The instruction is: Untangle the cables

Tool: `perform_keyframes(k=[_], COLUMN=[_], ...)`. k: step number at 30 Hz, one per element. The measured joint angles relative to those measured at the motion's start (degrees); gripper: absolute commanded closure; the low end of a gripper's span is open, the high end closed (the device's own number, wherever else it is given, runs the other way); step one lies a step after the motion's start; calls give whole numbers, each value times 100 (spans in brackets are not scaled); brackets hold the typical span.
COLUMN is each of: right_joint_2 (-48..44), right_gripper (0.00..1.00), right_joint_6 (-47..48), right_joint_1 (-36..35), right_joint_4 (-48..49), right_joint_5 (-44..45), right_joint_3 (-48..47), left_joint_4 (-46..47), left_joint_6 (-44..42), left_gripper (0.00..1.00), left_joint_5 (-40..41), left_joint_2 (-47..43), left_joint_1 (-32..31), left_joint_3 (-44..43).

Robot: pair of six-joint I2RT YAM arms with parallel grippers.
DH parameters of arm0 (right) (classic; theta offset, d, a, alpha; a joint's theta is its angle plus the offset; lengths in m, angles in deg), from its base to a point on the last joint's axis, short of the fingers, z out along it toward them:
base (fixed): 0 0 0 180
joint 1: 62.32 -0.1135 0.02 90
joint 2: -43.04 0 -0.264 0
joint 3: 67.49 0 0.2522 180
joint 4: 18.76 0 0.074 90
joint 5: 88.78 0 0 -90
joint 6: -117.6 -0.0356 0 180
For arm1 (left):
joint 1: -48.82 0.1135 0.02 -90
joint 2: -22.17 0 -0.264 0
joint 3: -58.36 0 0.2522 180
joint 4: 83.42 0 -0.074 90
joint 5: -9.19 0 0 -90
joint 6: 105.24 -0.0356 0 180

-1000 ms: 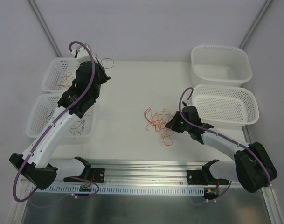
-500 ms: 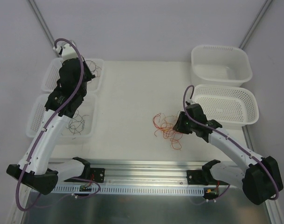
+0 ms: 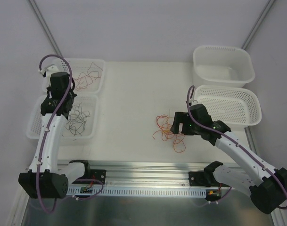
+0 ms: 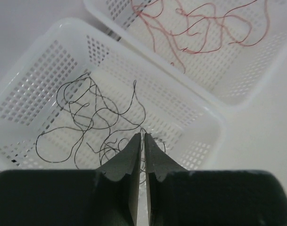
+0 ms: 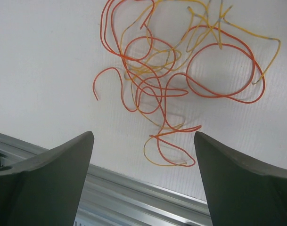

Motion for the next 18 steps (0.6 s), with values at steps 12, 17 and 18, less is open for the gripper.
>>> perform_keyframes(k=[12,17,18], right_joint_2=[-254,-92,-35], right_gripper=[7,7,7], right_joint_6=[116,197,203], right_joint_1=[-39,-39,-39], right_joint_4=[-378,-481,-481], right_joint_5=[304,391,400], right_joint_3=[-2,-81,-103], left_joint_4=[-107,-70,-70], left_joint_6=[90,140,155], left_gripper=[30,7,6], left_joint_5=[-804,-1617,-1808], left_joint_2=[651,323,227], left_joint_1=[807,804,800], left_joint_3=[828,922,964])
